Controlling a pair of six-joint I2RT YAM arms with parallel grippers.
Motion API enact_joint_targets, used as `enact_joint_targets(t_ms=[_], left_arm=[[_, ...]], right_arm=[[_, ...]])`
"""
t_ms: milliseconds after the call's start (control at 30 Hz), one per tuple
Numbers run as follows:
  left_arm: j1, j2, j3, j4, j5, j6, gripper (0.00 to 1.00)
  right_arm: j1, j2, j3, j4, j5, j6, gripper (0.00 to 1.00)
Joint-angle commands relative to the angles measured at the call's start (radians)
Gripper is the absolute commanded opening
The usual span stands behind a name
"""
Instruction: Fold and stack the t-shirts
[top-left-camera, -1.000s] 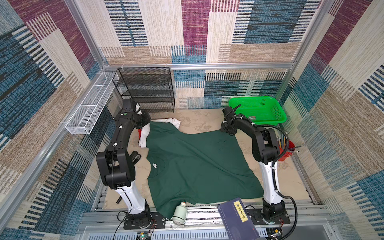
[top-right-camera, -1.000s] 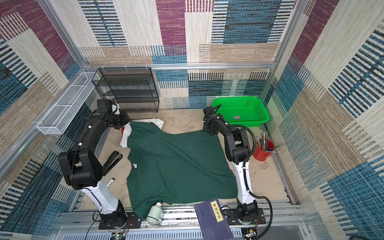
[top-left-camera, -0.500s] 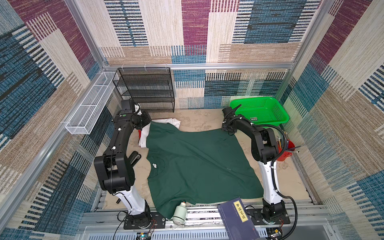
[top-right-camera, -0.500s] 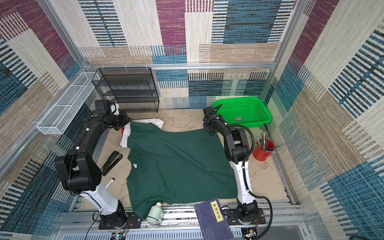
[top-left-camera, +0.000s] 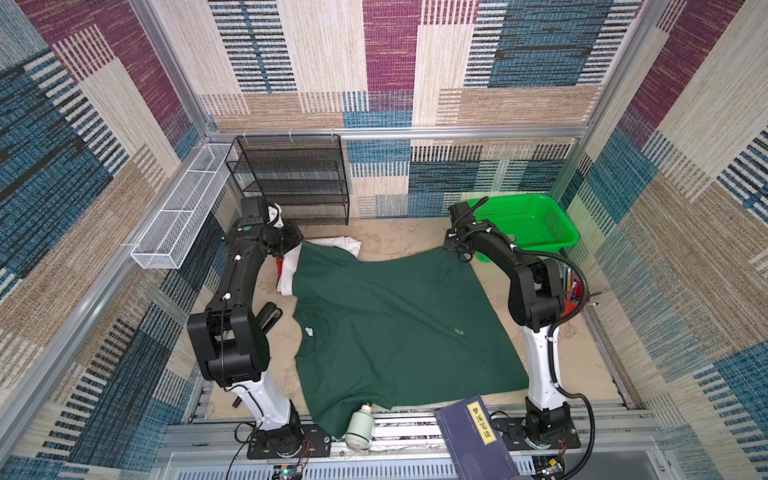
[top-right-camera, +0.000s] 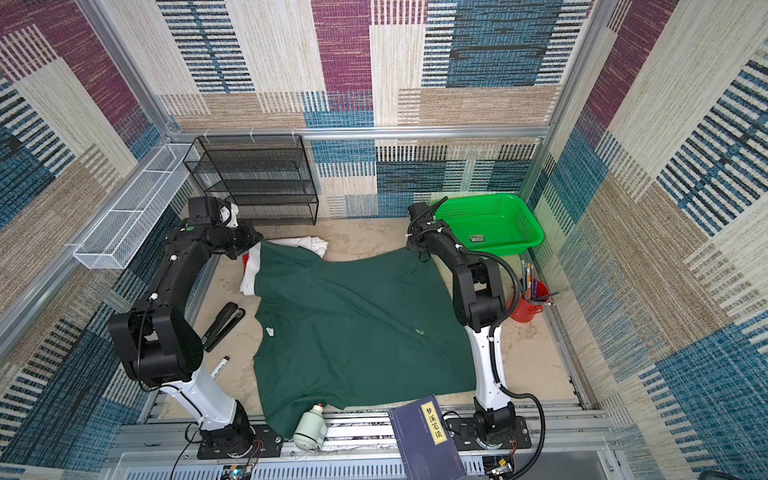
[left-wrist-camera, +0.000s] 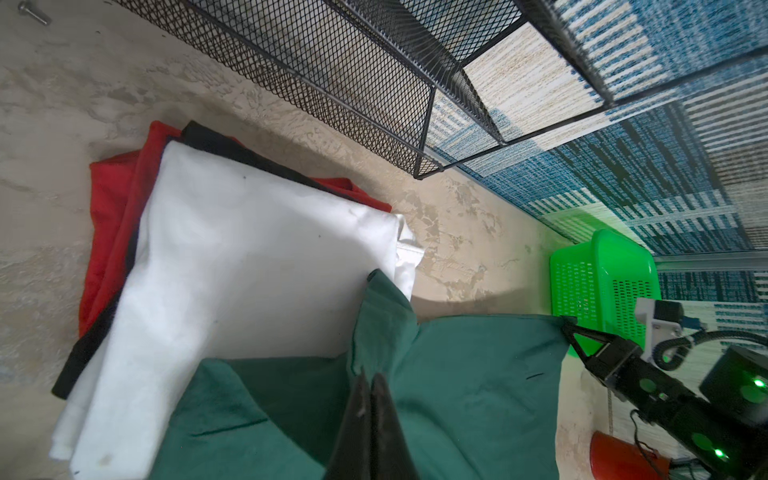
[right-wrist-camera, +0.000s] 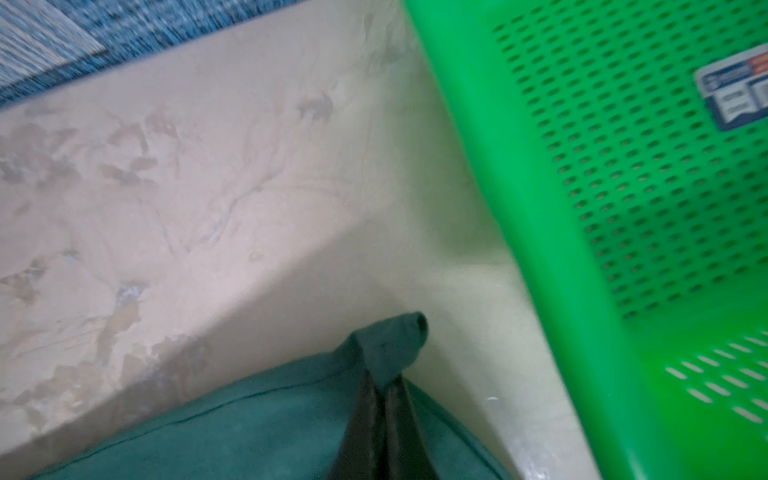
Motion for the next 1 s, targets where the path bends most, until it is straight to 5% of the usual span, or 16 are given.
enact_joint_targets(t_ms=[0, 233, 633, 967], left_arm=[[0.001, 0.017, 0.056, -0.023, 0.021, 0.070, 0.00], [0.000, 0.037, 0.127, -0.077, 0.027, 0.080, 0.00], [0.013, -0.123, 0.025, -0.104, -0.083, -0.005, 0.00], [0.018, -0.237, -0.125, -0.146, -0.007, -0.103, 0.00]], right_arm=[[-0.007, -0.053, -0.009, 0.002, 0.039, -0.016, 0.00], [-0.022, -0.152, -0.122, 0.044, 0.060, -0.010, 0.00], [-0.040, -0.320, -0.334, 0.226, 0.023, -0.101, 0.00], [-0.040, -0.477, -0.593, 0.324, 0.016, -0.118, 0.00]])
